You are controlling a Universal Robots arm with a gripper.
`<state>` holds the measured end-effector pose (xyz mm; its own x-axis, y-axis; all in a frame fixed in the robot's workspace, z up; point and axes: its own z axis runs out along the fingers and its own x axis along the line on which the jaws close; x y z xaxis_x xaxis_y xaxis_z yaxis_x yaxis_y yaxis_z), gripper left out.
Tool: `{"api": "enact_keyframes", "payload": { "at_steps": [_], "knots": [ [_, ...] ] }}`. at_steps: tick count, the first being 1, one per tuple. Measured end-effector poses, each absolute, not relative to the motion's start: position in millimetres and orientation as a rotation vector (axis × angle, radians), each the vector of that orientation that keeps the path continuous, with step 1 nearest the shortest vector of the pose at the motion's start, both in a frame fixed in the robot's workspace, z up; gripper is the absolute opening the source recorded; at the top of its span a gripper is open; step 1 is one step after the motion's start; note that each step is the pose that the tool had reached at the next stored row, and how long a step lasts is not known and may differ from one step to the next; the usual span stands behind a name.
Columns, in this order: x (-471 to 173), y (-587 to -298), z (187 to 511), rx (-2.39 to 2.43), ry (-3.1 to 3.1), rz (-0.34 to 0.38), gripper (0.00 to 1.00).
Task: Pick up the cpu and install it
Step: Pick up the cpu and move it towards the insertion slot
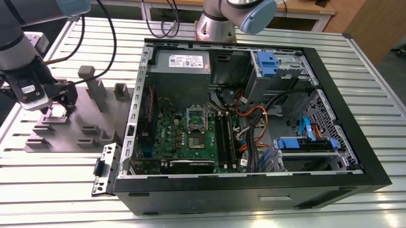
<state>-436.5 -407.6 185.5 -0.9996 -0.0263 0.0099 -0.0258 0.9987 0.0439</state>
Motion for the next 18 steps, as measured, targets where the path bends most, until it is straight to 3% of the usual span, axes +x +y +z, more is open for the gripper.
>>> {"api": "enact_keyframes", "payload": {
  "at_steps": [18],
  "knots": [
    [-436.4, -406.6, 183.1, 0.032, -3.131, -0.037, 0.65]
  ]
}}
